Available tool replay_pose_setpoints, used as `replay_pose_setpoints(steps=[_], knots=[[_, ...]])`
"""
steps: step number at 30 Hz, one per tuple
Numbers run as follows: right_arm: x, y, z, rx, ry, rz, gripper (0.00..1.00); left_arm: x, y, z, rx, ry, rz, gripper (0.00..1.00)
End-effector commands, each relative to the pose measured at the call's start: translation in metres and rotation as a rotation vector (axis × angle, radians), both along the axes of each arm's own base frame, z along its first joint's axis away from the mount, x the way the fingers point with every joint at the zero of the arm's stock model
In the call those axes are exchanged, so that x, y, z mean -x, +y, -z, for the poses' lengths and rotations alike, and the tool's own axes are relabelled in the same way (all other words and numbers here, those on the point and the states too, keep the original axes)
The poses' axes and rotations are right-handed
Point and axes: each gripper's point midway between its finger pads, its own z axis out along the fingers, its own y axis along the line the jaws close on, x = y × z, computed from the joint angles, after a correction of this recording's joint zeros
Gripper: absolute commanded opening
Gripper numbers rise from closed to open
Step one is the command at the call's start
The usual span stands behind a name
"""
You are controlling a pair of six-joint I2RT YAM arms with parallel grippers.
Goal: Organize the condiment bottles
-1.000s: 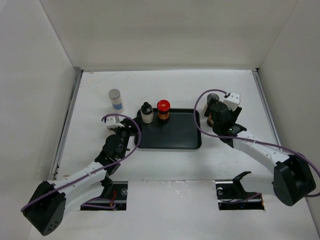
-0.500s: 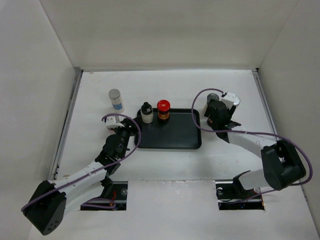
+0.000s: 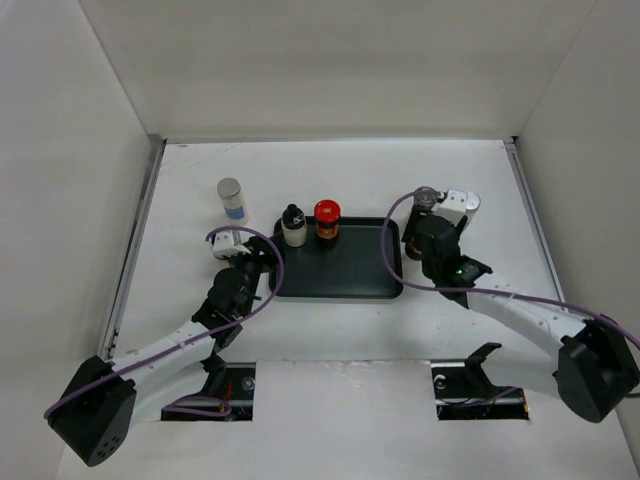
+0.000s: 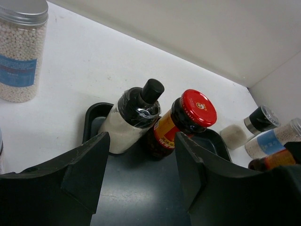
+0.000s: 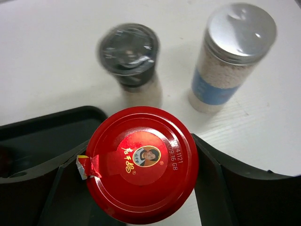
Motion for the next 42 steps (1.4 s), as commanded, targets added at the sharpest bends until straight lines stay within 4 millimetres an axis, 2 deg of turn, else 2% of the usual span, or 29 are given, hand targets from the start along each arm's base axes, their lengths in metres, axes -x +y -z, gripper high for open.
replay_pose_setpoints(steps=[1,8,11,15,21,30,38,42], knots=[[-0.015,0.039,-0.070,-0.097,-0.192,-0.064,0.59,-0.003,-0.003,-0.015,0.044,-0.044,0.008,0.56],[-0.047,0.132,-0.064,-0.120,-0.182,-0.237,0.59,-0.003,0.000,-0.014,0.044,-0.045,-0.003,0.57],[-0.063,0.157,-0.063,-0.115,-0.187,-0.270,0.59,-0.001,0.000,-0.017,0.049,-0.055,-0.001,0.57],[-0.076,0.180,-0.052,-0.093,-0.173,-0.300,0.59,-0.003,0.001,-0.012,0.040,-0.042,-0.004,0.58],[-0.086,0.200,-0.032,-0.046,-0.148,-0.319,0.59,-0.004,0.002,-0.011,0.040,-0.039,-0.010,0.58],[-0.091,0.218,-0.019,-0.047,-0.147,-0.340,0.61,-0.004,0.000,-0.013,0.043,-0.047,-0.004,0.58],[-0.082,0.206,-0.025,-0.057,-0.157,-0.324,0.92,-0.006,0.000,-0.010,0.037,-0.038,-0.006,0.58],[-0.074,0.194,-0.038,-0.052,-0.168,-0.311,0.97,-0.005,0.001,-0.012,0.040,-0.043,-0.006,0.58]])
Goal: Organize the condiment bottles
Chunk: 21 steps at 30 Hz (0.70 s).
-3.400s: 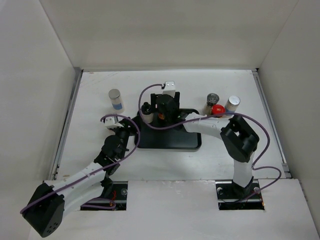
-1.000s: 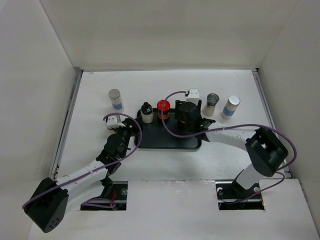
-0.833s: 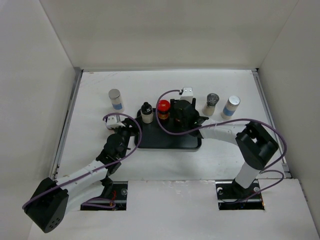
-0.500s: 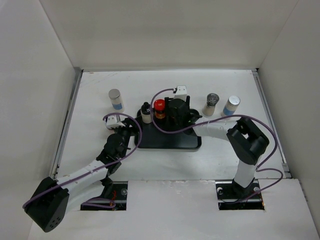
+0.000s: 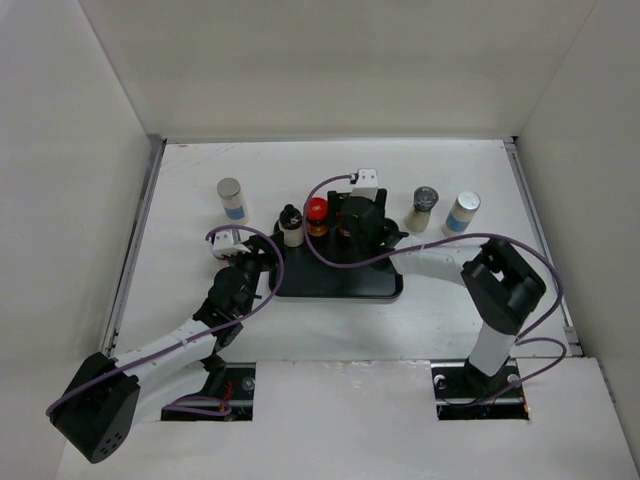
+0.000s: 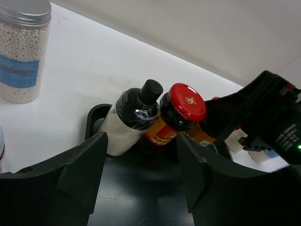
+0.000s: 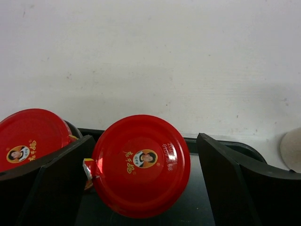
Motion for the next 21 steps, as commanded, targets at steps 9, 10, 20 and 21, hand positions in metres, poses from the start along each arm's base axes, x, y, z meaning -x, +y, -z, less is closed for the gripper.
replay_pose_setpoints(steps=[9,10,20,21], knots=[[0.014,-0.068,-0.070,-0.091,-0.124,0.120,0.83,0.000,0.000,-0.015,0.046,-0.049,0.002,0.58],[0.012,-0.082,-0.071,-0.090,-0.130,0.154,0.66,0.000,0.000,-0.015,0.046,-0.049,0.005,0.58],[-0.014,-0.197,-0.071,0.021,-0.093,0.432,0.98,0.001,-0.002,-0.017,0.048,-0.054,0.007,0.59],[-0.018,-0.203,-0.067,0.034,-0.073,0.434,1.00,-0.001,0.000,-0.014,0.043,-0.047,0.001,0.59]])
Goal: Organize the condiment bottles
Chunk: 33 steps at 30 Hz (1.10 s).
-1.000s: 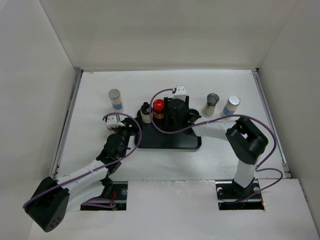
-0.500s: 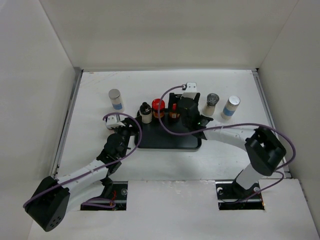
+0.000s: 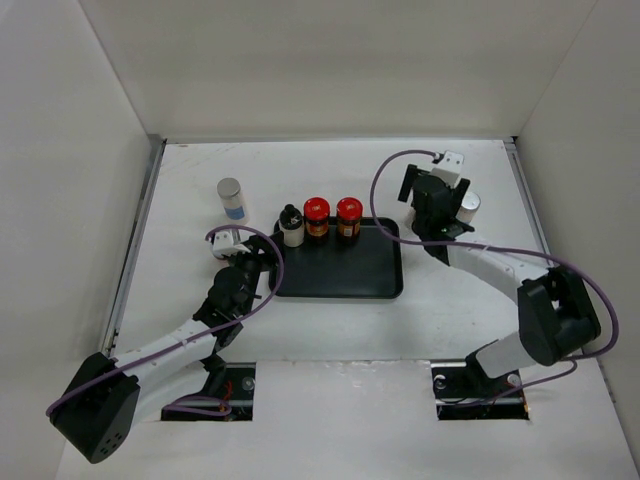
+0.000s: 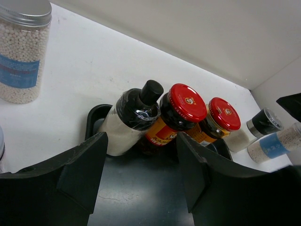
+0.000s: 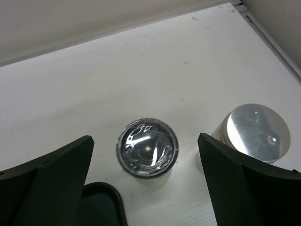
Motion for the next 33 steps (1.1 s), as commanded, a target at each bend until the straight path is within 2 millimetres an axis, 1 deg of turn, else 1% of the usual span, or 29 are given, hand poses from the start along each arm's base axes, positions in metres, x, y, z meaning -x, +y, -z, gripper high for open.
replay_pose_setpoints(steps=[1,6,9,12,14,16,18,20,22,24,26,29,30,33], knots=[[-0.012,-0.012,-0.010,0.016,0.013,0.024,1.00,-0.001,0.000,-0.013,0.042,-0.044,0.002,0.59],[-0.028,-0.014,0.006,-0.027,0.053,-0.008,1.00,0.000,-0.003,-0.015,0.043,-0.046,0.010,0.59],[-0.035,-0.010,0.012,-0.060,0.062,-0.029,1.00,-0.001,-0.001,-0.012,0.038,-0.039,0.006,0.59],[-0.038,-0.004,0.023,-0.069,0.082,-0.048,1.00,0.000,-0.002,-0.016,0.045,-0.049,0.007,0.59],[-0.039,-0.001,0.031,-0.073,0.097,-0.060,0.95,-0.002,0.000,-0.012,0.037,-0.039,-0.001,0.59],[-0.042,0.003,0.034,-0.075,0.104,-0.071,0.91,-0.002,-0.002,-0.011,0.037,-0.036,0.006,0.59],[-0.042,0.002,0.034,-0.076,0.102,-0.063,0.81,0.000,-0.003,-0.014,0.040,-0.043,0.012,0.59],[-0.041,0.000,0.034,-0.070,0.106,-0.053,0.71,-0.001,0.000,-0.013,0.039,-0.041,-0.001,0.59],[-0.039,-0.005,0.024,-0.071,0.079,-0.033,0.60,-0.002,0.000,-0.010,0.036,-0.035,0.001,0.59],[-0.034,-0.006,0.011,-0.063,0.041,-0.018,0.55,-0.001,-0.003,-0.013,0.040,-0.041,0.012,0.59],[-0.025,0.006,-0.006,-0.053,0.002,-0.045,0.54,0.000,-0.002,-0.014,0.041,-0.044,0.006,0.59],[-0.012,0.023,-0.022,-0.046,-0.034,-0.090,0.54,-0.002,0.000,-0.011,0.038,-0.036,0.001,0.59],[-0.010,0.027,-0.025,-0.050,-0.042,-0.101,0.54,-0.002,-0.001,-0.011,0.039,-0.037,0.006,0.59],[0.000,0.052,-0.027,-0.060,-0.050,-0.160,0.54,-0.001,-0.003,-0.012,0.038,-0.037,0.006,0.59]])
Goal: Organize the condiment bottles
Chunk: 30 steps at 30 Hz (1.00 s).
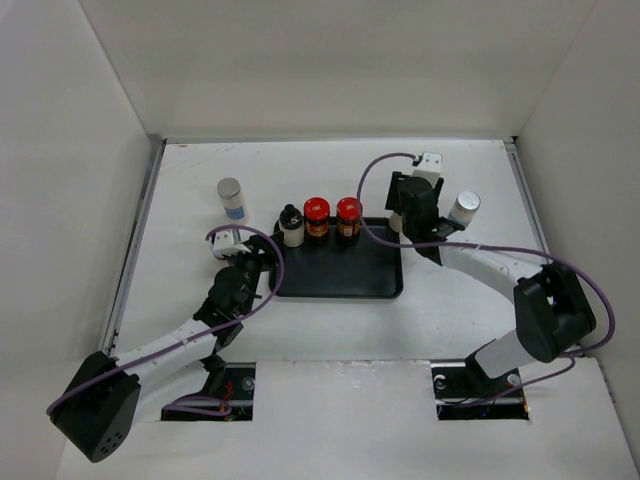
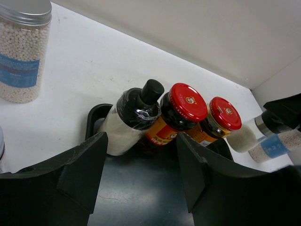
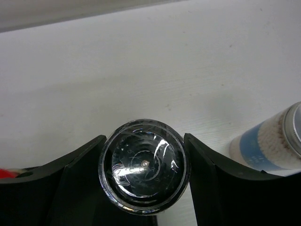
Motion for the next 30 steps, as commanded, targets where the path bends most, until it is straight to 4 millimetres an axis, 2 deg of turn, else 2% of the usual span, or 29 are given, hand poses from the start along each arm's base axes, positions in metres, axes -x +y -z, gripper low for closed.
replay_pose_setpoints(steps=[1,4,9,11,14,17,18,22,26,30], knots=[[0.004,0.023,-0.047,-0.063,-0.145,-0.030,0.54,-0.003,-0.001,-0.010,0.034,-0.032,-0.001,0.59],[0.006,0.042,-0.043,-0.074,-0.141,-0.072,0.54,-0.002,-0.004,-0.010,0.034,-0.031,0.010,0.59],[0.007,0.070,-0.023,-0.099,-0.106,-0.125,0.55,-0.004,-0.001,-0.008,0.029,-0.028,-0.005,0.59],[0.008,0.079,-0.006,-0.097,-0.077,-0.139,0.57,-0.003,0.000,-0.011,0.030,-0.034,-0.004,0.59],[0.010,0.081,0.007,-0.110,-0.055,-0.138,0.59,-0.007,0.006,-0.009,0.023,-0.027,-0.033,0.59],[0.012,0.082,0.013,-0.108,-0.044,-0.142,0.66,-0.009,0.012,-0.007,0.010,-0.011,-0.072,0.61],[0.014,0.082,0.012,-0.111,-0.047,-0.142,0.71,-0.009,0.015,-0.008,0.007,-0.006,-0.088,0.64],[0.023,0.077,-0.005,-0.123,-0.078,-0.135,0.99,-0.011,0.027,-0.017,-0.008,0.013,-0.158,0.74],[0.043,0.061,-0.032,-0.149,-0.146,-0.107,1.00,-0.012,0.043,-0.034,-0.039,0.047,-0.240,0.82],[0.066,0.052,-0.039,-0.173,-0.172,-0.121,1.00,-0.012,0.057,-0.046,-0.095,0.105,-0.311,0.87]])
